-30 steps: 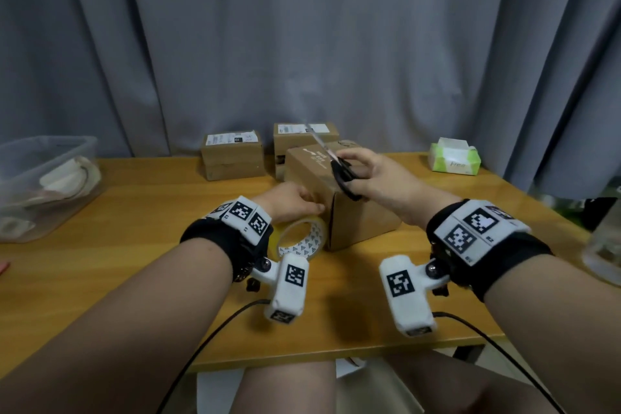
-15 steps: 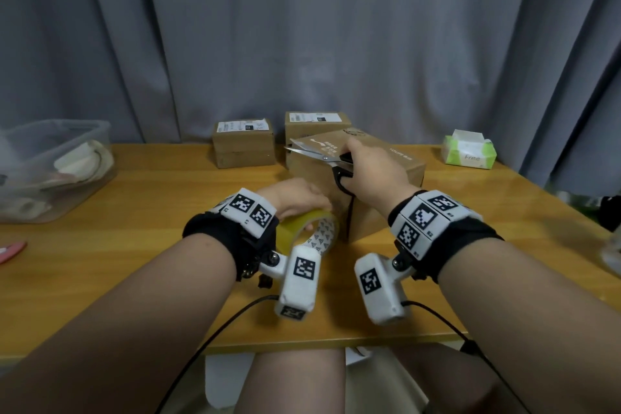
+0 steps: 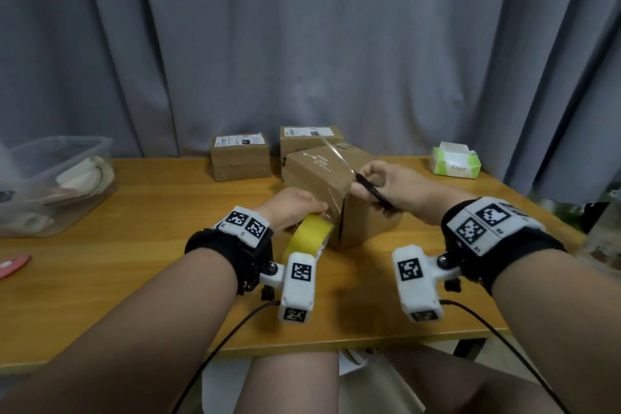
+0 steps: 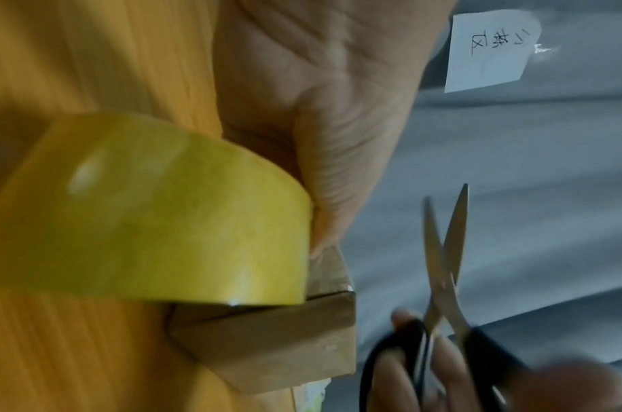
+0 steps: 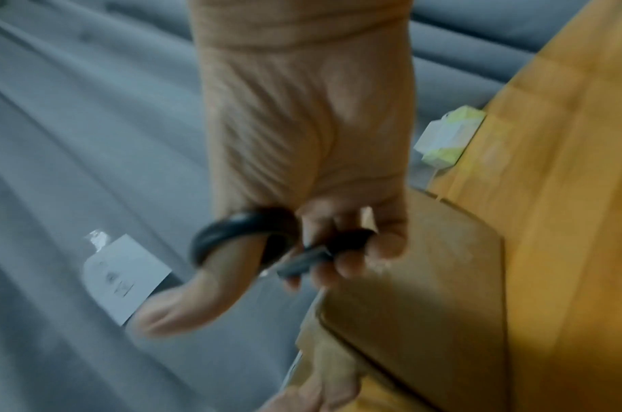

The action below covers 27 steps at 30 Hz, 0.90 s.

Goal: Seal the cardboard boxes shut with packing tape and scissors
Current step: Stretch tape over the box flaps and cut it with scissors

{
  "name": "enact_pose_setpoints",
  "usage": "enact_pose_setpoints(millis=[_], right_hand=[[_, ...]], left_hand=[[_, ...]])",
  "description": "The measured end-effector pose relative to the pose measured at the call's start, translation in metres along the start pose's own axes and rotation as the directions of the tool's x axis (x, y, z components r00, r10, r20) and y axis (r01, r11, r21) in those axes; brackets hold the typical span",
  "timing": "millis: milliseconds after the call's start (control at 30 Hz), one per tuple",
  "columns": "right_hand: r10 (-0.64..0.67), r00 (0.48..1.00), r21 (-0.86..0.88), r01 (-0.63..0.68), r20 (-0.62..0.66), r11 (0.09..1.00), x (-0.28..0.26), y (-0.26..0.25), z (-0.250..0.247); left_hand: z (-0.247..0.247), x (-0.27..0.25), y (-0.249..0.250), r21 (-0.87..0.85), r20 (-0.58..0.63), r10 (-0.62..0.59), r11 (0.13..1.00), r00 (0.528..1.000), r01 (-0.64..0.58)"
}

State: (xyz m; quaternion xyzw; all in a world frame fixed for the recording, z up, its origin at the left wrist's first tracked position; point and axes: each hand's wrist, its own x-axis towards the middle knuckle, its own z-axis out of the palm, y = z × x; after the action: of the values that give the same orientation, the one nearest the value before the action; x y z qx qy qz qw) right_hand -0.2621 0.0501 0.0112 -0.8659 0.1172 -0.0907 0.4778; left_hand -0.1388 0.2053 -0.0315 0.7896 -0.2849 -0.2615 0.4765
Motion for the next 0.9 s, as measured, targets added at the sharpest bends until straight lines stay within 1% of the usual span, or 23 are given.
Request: enact_pose_setpoints(millis=[33,67,100,133,167,200,267,367,433,533,567,667,733,900], right_hand=[[0.08,0.987,0.012,-0.083,0.136,0.996,-0.008,0.004,-0.008],[0.162,0.949,0.005,-0.17,0.27,0.985,-0.014,0.009,-0.014],[0.234,0.896,-0.021,-0.244,0.378,0.969,-0.019,0.015,-0.019],[0.286,0.845,-0.052,-0.295,0.452,0.954,-0.022,0.02,-0.022],[0.321,0.81,-0.077,-0.326,0.491,0.942,-0.023,0.026,-0.023],[0.347,0.789,-0.092,-0.351,0.507,0.932,-0.022,0.03,-0.023],[0.374,0.768,-0.095,-0.383,0.52,0.919,-0.019,0.036,-0.019],[0.388,0.733,-0.103,-0.403,0.559,0.909,-0.02,0.042,-0.017],[0.399,0.735,-0.112,-0.408,0.548,0.906,-0.023,0.044,-0.015],[0.385,0.779,-0.104,-0.387,0.495,0.916,-0.024,0.04,-0.009],[0.383,0.785,-0.104,-0.383,0.487,0.918,-0.023,0.037,-0.006],[0.407,0.783,-0.149,-0.384,0.47,0.911,-0.017,0.027,0.009],[0.41,0.793,-0.158,-0.381,0.451,0.911,-0.013,0.024,0.017],[0.39,0.854,-0.111,-0.375,0.345,0.92,-0.01,0.02,0.031]], left_hand=[[0.001,-0.002,0.001,-0.015,-0.008,-0.005,1.0,1.0,0.005],[0.002,-0.002,0.001,-0.02,-0.013,-0.008,1.0,1.0,0.008],[0.001,-0.002,-0.001,-0.015,-0.013,-0.012,1.0,1.0,0.012],[0.0,-0.001,-0.001,-0.012,-0.003,-0.015,1.0,1.0,0.015],[-0.001,-0.002,0.0,-0.007,0.013,-0.021,1.0,1.0,0.021],[-0.003,-0.002,-0.001,0.004,0.021,-0.02,1.0,1.0,0.02],[-0.006,-0.001,-0.001,0.028,0.014,-0.032,0.999,0.999,0.032],[-0.009,-0.001,-0.005,0.002,-0.017,-0.059,0.998,0.998,0.059],[-0.01,-0.001,-0.008,-0.022,-0.017,-0.072,0.997,0.997,0.072],[-0.01,0.0,-0.007,-0.036,-0.015,-0.077,0.996,0.997,0.076],[-0.01,0.0,-0.007,-0.028,-0.024,-0.077,0.997,0.997,0.076],[-0.012,0.001,-0.008,-0.035,-0.019,-0.087,0.996,0.996,0.086],[-0.012,0.0,-0.008,-0.058,-0.006,-0.097,0.994,0.995,0.096],[-0.01,-0.004,-0.006,-0.123,0.005,-0.113,0.986,0.994,0.112]])
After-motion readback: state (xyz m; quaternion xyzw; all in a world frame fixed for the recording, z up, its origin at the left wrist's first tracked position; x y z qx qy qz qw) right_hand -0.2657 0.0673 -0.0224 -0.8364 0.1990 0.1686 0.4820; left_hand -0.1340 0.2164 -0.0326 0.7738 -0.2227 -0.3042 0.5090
